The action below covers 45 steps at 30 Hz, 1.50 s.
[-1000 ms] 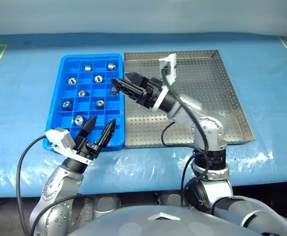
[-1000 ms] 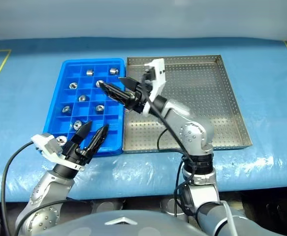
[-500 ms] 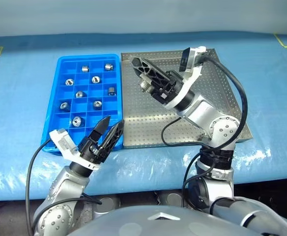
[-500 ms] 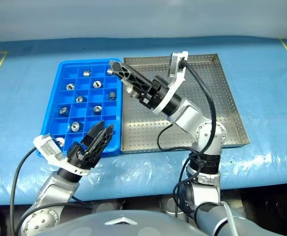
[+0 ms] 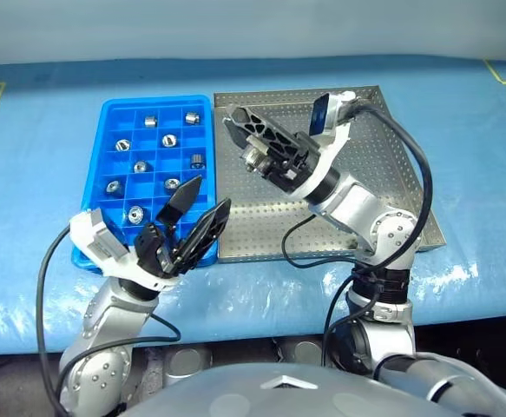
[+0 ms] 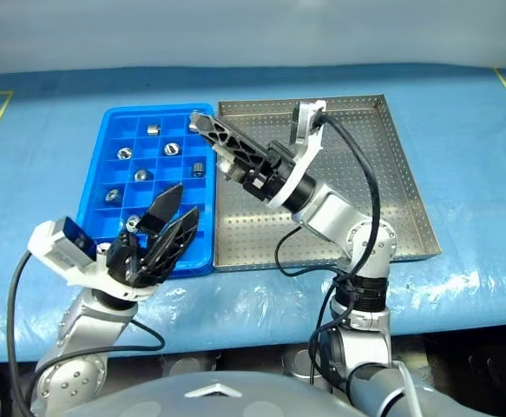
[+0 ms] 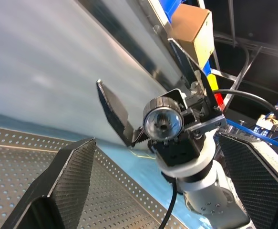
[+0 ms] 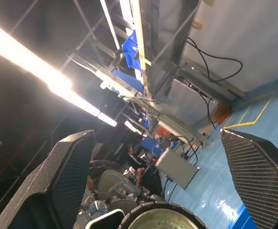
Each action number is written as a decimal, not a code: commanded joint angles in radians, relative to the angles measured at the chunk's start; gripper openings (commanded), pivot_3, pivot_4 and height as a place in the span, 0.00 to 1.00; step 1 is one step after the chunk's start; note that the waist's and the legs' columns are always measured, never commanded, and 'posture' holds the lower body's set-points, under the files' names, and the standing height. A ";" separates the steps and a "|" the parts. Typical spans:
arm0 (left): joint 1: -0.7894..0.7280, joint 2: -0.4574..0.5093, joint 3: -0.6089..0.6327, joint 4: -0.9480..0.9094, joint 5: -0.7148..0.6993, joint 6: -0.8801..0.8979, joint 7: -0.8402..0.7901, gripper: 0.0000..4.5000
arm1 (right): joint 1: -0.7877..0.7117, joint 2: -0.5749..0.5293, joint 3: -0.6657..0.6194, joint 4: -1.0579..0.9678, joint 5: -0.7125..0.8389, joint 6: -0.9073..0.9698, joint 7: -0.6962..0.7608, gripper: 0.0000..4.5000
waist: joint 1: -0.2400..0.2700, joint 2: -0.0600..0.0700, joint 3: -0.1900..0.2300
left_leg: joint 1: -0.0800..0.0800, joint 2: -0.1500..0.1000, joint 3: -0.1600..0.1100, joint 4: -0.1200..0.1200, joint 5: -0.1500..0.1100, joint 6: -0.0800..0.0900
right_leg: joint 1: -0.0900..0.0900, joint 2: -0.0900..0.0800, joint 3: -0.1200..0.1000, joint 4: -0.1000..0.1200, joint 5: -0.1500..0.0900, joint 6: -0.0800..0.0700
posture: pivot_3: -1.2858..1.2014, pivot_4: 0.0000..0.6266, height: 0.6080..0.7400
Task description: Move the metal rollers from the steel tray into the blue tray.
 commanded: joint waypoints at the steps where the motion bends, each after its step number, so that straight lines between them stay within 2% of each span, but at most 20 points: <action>1: -0.050 -0.027 -0.022 0.030 0.002 -0.009 0.016 1.00 | -0.002 0.006 0.024 -0.046 0.039 -0.031 -0.005 0.99 | 0.000 0.000 0.000 | 0.000 0.000 0.000 0.000 0.000 0.000 | 0.000 0.000 0.000 0.000 0.000 0.000 | 0.54 0.24 1.00; 10: -0.115 -0.096 -0.054 0.110 -0.028 0.010 0.035 1.00 | 0.003 -0.017 0.058 -0.068 0.048 -0.066 0.001 0.99 | -0.001 0.000 0.000 | 0.000 0.000 0.000 0.000 0.000 0.000 | 0.000 0.000 0.000 0.000 0.002 -0.003 | 0.54 0.24 1.00; 24: -0.098 -0.097 -0.082 0.086 -0.172 0.065 0.002 1.00 | 0.001 -0.047 0.092 -0.055 0.037 -0.093 0.033 0.99 | -0.005 0.000 0.000 | 0.000 0.000 0.000 0.001 0.000 0.000 | 0.000 0.000 0.000 0.000 0.000 0.001 | 0.54 0.24 1.00; 41: -0.132 -0.102 -0.090 0.089 -0.198 0.068 -0.003 1.00 | 0.004 -0.055 0.122 -0.067 0.001 -0.109 0.042 0.99 | -0.004 0.000 0.000 | -0.001 0.000 0.000 0.001 0.000 0.000 | 0.000 0.000 0.000 0.000 0.000 0.001 | 0.54 0.24 1.00; 45: -0.140 -0.105 -0.089 0.095 -0.196 0.070 0.001 0.80 | 0.002 -0.059 0.127 -0.067 -0.004 -0.113 0.042 1.00 | -0.004 0.000 0.000 | -0.001 0.000 0.000 0.000 0.000 0.000 | 0.000 0.000 0.000 0.000 0.000 0.001 | 0.54 0.24 1.00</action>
